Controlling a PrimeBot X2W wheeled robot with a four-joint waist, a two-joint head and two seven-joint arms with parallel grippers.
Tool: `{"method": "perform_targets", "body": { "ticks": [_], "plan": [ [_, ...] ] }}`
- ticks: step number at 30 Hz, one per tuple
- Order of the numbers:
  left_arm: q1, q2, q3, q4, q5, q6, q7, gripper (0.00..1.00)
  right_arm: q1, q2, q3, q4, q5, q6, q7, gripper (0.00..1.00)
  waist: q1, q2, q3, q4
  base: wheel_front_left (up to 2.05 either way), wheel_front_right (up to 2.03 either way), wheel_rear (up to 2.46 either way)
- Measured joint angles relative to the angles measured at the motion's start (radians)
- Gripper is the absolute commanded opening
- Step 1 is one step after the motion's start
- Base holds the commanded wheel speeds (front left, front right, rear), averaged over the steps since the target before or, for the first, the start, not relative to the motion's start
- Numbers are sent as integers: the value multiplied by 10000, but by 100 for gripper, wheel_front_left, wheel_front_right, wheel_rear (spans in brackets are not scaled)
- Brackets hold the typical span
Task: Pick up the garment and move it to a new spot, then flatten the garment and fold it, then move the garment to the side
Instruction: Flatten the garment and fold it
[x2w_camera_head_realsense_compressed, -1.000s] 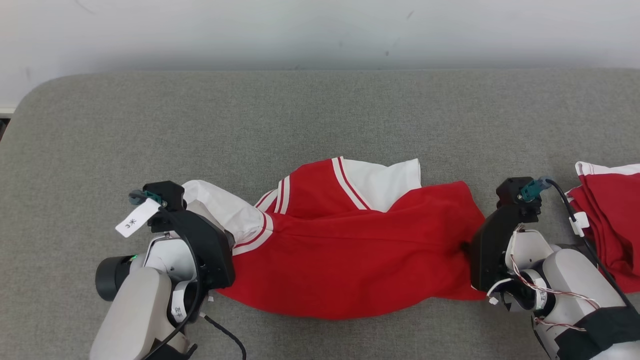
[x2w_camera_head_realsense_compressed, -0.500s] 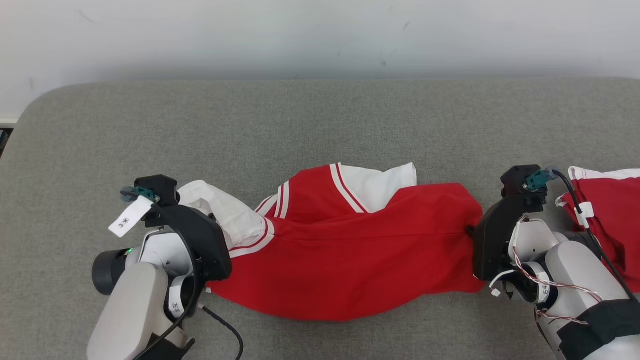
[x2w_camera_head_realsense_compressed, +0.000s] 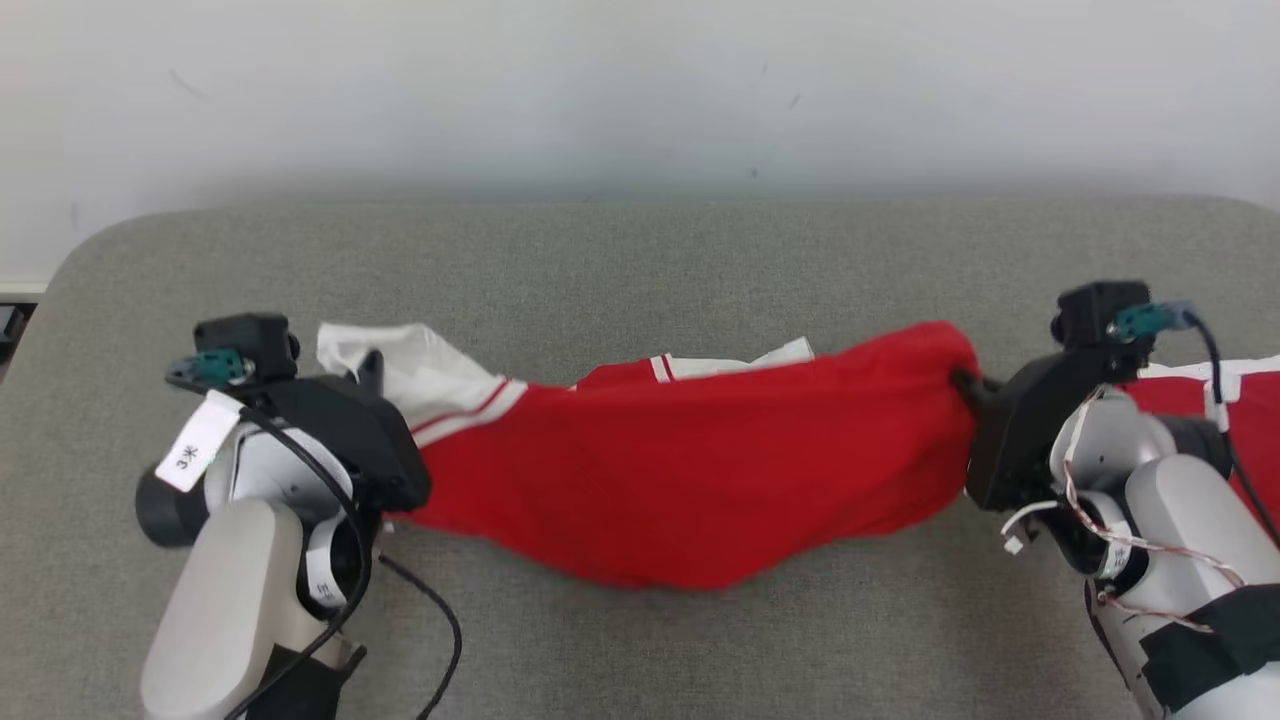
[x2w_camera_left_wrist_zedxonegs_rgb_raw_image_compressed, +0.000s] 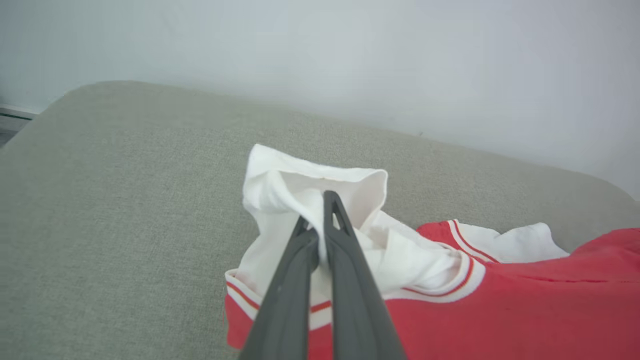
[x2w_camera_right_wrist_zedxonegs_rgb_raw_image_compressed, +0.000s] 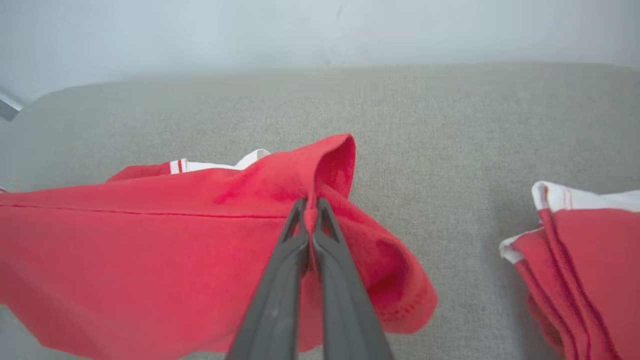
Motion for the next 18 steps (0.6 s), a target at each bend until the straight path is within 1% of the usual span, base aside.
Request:
{"method": "perform_targets", "body": {
  "ticks": [5, 8, 13, 18],
  "plan": [
    [-200, -31, 65, -522, 132, 2, -740, 0, -328, -69, -150, -543, -184, 13, -882, 0, 0, -1, -233, -34, 0, 0, 0],
    [-241, -31, 92, -683, 165, 6, -1024, 0, -316, -81, -140, -686, -320, 40, -1141, 0, 0, -1, -359, -72, 0, 0, 0],
    [-119, -33, 10, -711, 186, 40, -1070, 0, 170, -184, 13, -713, -345, 88, -1151, 0, 0, -1, -480, -151, 0, 0, 0],
    [651, -36, -263, -508, 182, 31, -832, 0, 1145, -284, 169, -617, -349, 102, -825, 0, 0, -1, -397, -164, 0, 0, 0]
  ]
}}
